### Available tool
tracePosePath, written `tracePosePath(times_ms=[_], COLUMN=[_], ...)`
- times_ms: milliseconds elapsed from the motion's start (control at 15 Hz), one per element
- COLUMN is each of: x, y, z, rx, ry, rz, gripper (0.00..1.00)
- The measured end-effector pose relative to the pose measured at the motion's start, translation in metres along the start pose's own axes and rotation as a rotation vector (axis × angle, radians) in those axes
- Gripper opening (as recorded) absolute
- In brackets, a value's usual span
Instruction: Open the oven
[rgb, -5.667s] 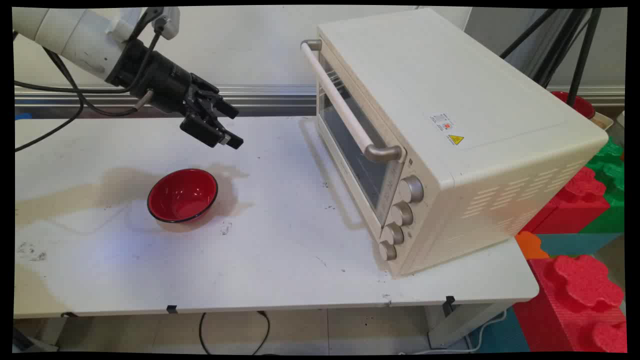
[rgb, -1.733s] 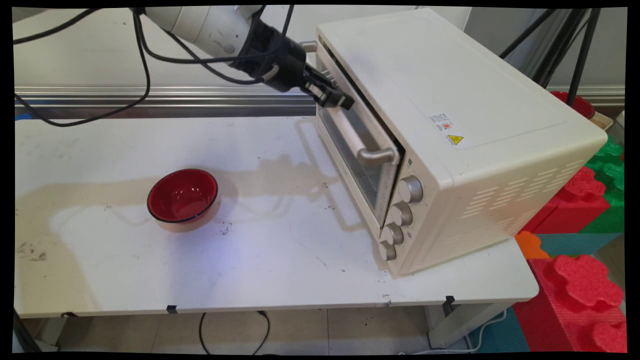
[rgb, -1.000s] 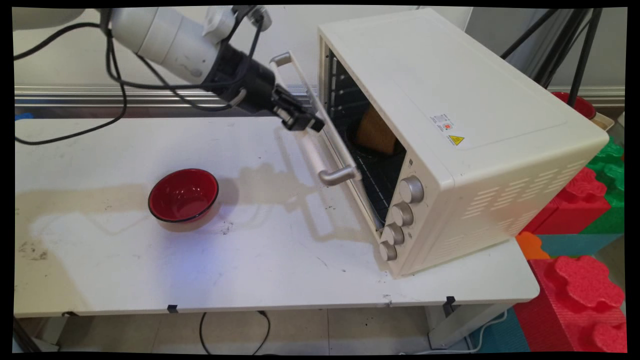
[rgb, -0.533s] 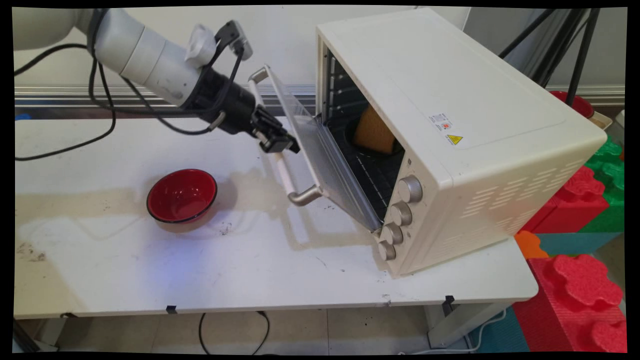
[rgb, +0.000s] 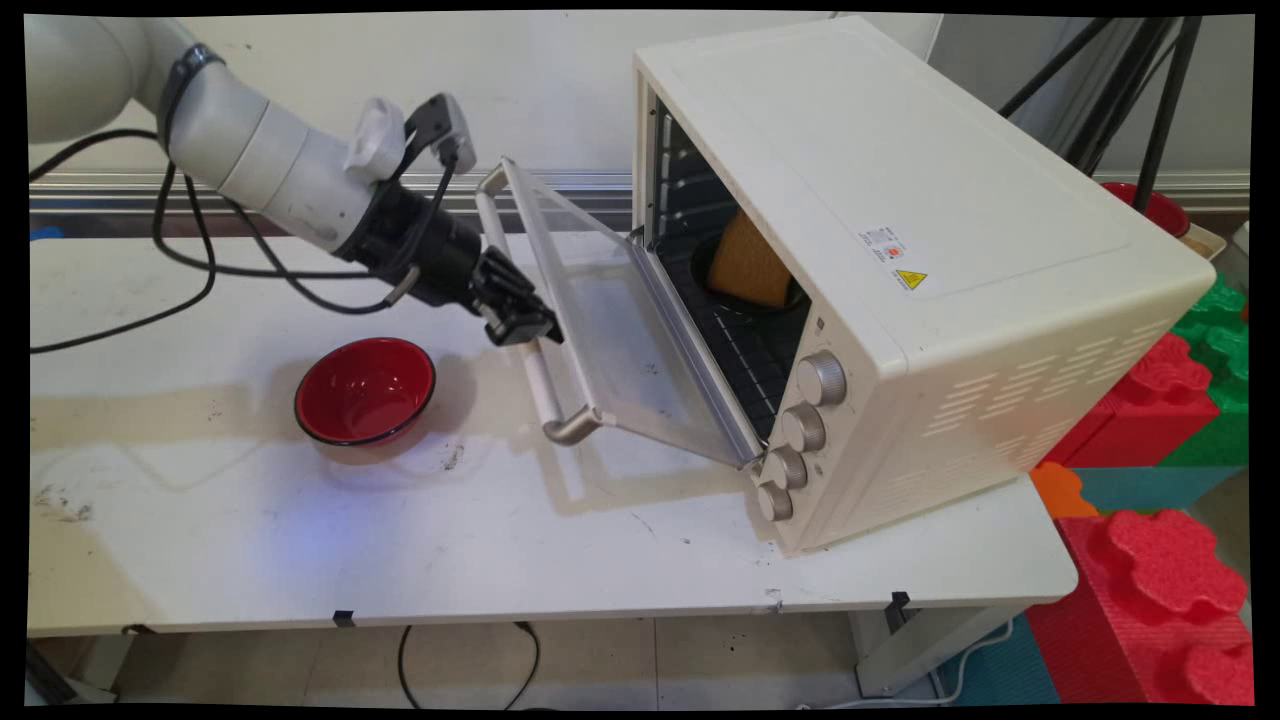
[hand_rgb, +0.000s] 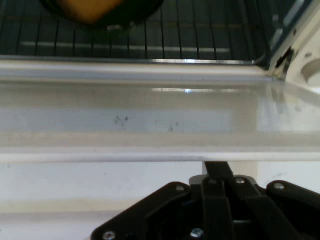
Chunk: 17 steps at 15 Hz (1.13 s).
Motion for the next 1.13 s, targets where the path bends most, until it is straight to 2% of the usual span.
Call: tracePosePath(times_ms=[733, 1133], x=[-0.049, -0.069], y=[0.000, -0.002], z=[0.011, 0.011], rx=[-0.009, 0.003], ry=[-0.061, -0.061], rz=[0.051, 0.074], gripper=[0.00, 0.00])
